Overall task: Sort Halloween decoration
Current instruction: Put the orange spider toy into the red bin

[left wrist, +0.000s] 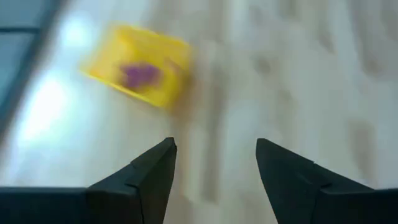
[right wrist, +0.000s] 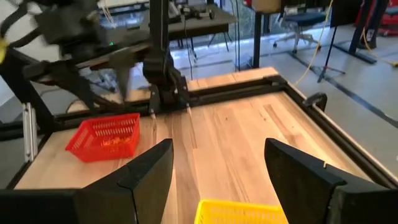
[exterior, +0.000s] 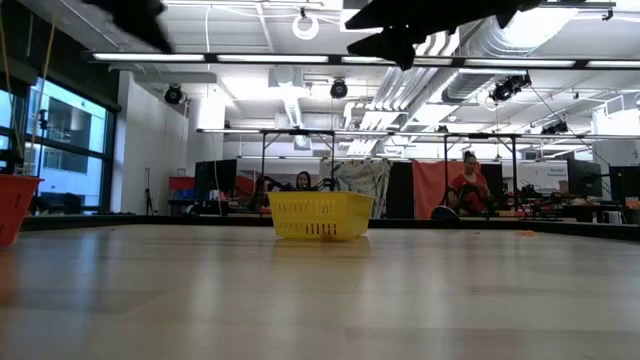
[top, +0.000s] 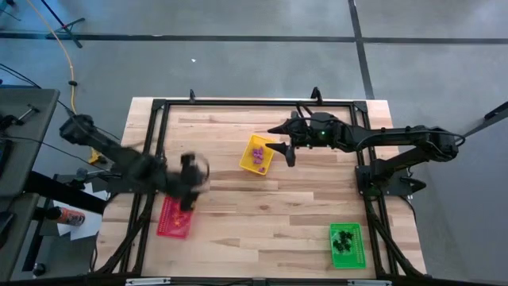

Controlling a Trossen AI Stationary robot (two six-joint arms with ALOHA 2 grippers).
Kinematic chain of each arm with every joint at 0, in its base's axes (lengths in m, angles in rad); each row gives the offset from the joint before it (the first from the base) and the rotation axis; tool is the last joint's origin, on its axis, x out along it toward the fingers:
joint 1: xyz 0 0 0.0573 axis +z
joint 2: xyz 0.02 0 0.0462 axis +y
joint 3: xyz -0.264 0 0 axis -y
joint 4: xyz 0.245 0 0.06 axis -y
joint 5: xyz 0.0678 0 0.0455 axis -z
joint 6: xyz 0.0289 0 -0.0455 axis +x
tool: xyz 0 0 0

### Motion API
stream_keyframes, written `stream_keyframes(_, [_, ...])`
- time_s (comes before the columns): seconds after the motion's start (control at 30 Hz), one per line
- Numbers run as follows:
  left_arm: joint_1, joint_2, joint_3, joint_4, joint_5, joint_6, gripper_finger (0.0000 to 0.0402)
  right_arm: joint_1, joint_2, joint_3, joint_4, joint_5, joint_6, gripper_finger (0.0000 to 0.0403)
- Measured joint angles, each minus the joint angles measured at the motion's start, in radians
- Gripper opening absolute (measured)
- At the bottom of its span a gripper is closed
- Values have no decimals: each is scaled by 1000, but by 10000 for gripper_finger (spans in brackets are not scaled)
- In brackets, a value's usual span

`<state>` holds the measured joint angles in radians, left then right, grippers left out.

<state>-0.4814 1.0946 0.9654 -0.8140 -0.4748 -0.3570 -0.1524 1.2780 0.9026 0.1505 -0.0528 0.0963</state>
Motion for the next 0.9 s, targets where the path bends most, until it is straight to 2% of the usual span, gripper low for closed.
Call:
stream_keyframes(0.07, [119, -20, 6, 76, -22, 82, 213, 0, 0, 0, 19, -1, 0, 248])
stream_keyframes(0.17, [296, -36, -15, 276, -19, 179, 212, 0, -1, 0, 48, -15, 0, 248])
stream_keyframes(0.27, [447, -32, -69, 548, 104, 254, 212, 0, -4, 0, 64, -31, 0, 248])
stream_keyframes(0.37, [546, -2, -127, 851, 258, 288, 212, 1, -12, 0, 70, -34, 5, 248])
stream_keyframes(0.43, [577, 24, -142, 992, 320, 290, 211, 2, -15, 0, 80, -40, 18, 248])
stream_keyframes(0.53, [587, 47, -144, 1099, 363, 321, 211, 2, -24, 0, 113, -65, 23, 248])
stream_keyframes(0.7, [586, 66, -144, 1118, 444, 343, 211, 2, -31, 0, 141, -71, 27, 248])
stream_keyframes(0.9, [586, 70, -144, 1121, 445, 334, 211, 3, -31, 0, 155, -71, 27, 248])
